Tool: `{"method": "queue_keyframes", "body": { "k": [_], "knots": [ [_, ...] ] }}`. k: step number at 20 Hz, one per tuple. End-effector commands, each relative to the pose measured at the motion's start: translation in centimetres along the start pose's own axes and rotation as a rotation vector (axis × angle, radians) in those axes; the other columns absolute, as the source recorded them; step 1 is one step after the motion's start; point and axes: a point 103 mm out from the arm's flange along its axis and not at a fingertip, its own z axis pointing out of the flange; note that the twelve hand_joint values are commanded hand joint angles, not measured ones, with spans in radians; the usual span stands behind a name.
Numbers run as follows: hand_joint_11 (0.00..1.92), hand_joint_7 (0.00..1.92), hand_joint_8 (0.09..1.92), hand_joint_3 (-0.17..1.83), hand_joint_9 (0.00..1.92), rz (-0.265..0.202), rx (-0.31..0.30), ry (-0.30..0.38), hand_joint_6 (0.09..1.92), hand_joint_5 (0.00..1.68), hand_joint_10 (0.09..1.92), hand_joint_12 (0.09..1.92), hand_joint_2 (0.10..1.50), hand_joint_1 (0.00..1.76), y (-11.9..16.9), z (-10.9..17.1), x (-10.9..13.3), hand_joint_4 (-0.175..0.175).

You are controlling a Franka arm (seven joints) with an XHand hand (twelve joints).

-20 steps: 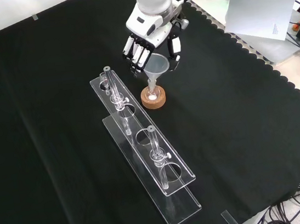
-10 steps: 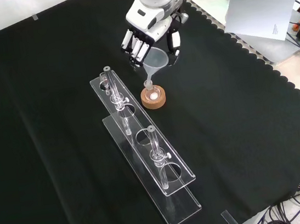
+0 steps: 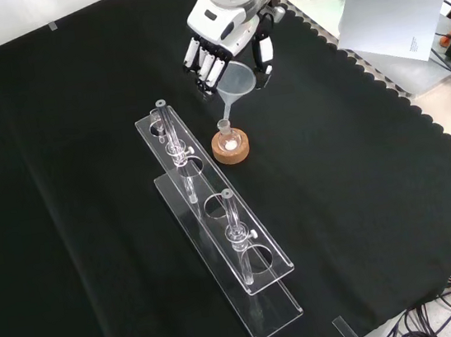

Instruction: Remove the funnel from the round-bottom flask.

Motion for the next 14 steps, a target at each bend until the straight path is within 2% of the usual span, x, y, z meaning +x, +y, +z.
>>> {"method": "queue_keyframes", "body": {
  "k": [1, 14],
  "knots": [
    [0.66, 0.77, 0.68, 0.66, 1.19, 0.001, -0.008, 0.003, 0.69, 0.60, 0.33, 1.22, 0.63, 0.95, -0.5, -1.9, -0.4, -0.026],
    [0.67, 0.76, 0.69, 0.66, 1.16, 0.054, -0.054, 0.013, 0.70, 0.59, 0.34, 1.21, 0.64, 0.94, -1.1, -7.6, -3.5, -0.023]
  ]
}}
